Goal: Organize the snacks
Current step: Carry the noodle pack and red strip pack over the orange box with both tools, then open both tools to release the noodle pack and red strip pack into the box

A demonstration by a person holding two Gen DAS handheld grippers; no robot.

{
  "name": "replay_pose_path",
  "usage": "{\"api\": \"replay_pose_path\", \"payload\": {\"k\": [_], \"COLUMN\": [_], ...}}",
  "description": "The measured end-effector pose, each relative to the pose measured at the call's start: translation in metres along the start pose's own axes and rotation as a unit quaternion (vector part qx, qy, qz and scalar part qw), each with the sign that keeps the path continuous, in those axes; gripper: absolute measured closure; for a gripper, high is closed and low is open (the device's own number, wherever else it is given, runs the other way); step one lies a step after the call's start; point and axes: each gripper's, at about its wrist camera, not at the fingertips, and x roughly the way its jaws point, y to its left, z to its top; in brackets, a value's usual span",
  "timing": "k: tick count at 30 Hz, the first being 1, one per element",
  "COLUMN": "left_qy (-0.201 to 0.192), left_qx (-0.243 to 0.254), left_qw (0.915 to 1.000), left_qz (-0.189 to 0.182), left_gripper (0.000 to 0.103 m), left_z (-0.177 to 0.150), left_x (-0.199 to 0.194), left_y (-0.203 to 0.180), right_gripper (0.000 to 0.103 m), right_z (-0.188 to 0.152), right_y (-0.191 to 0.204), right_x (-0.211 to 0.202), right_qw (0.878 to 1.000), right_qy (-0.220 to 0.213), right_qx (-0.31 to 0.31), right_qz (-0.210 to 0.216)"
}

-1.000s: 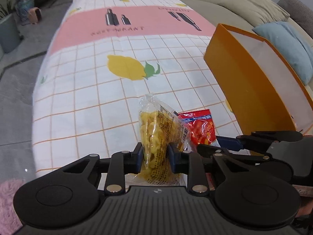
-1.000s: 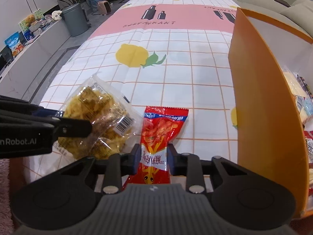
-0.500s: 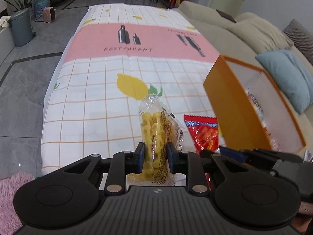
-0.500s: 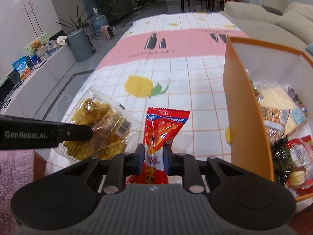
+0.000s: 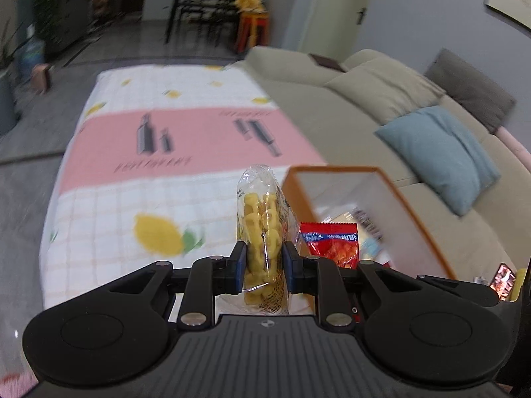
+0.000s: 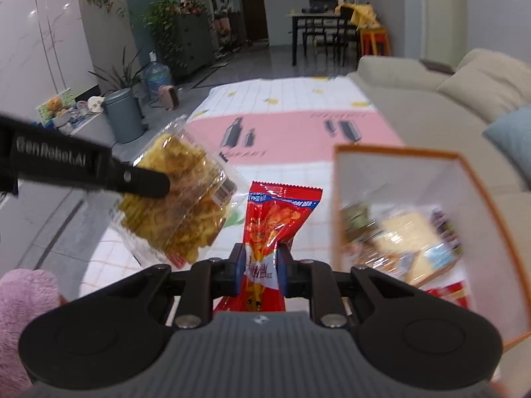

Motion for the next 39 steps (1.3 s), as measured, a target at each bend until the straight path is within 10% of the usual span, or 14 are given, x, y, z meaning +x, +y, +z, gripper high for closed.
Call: {"api": "replay_pose_path", "payload": {"k": [17,39], "left_qy": [0.03,0.111], "left_qx": [0.114,0.139], "left_qw": [0.9926,0.9839], "left_qz": [-0.031,-0.014], "left_gripper": [0.079,0.077], "left_z": [0.043,0.031], "left_x": [0.098,0.194], "left_y": [-0.109,-0.121], "right_gripper": [0.085,0.076], "right_z": [0.027,0.001], "right_y": [-0.126,-0.162], "right_x": [0.014,0.089], "right_qw": [0.994,0.979], "right_qy": [0.023,0.149], "right_qx": [-0.024,-0.049], "right_qz": [-0.104,-0.127]}}
